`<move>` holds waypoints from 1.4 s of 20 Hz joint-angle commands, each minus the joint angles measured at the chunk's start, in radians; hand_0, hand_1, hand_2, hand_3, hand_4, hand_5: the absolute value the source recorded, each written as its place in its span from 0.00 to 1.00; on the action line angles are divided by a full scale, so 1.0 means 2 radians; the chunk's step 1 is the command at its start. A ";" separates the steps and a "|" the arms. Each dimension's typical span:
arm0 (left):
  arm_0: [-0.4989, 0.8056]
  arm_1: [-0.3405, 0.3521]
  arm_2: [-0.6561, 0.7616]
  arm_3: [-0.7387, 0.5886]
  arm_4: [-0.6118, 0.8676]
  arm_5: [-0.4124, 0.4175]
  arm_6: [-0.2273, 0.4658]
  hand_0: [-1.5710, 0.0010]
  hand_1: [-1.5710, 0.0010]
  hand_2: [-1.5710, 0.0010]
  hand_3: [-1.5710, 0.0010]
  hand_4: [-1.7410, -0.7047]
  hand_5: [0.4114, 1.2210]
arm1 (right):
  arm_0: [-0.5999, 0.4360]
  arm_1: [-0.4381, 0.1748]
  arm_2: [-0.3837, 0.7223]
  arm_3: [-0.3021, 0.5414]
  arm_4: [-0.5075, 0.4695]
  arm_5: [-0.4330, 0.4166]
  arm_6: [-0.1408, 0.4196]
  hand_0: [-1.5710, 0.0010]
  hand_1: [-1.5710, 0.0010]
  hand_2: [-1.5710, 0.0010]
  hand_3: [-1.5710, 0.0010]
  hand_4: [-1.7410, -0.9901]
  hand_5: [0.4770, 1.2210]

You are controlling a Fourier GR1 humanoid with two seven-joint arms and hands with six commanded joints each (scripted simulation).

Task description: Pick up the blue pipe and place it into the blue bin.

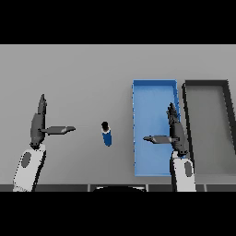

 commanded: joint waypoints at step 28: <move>0.035 0.080 -0.148 -0.095 -0.022 -0.233 -0.012 1.00 1.00 1.00 1.00 0.62 0.06 | 0.046 -0.077 0.037 -0.059 0.052 0.049 -0.059 1.00 1.00 1.00 1.00 0.65 0.19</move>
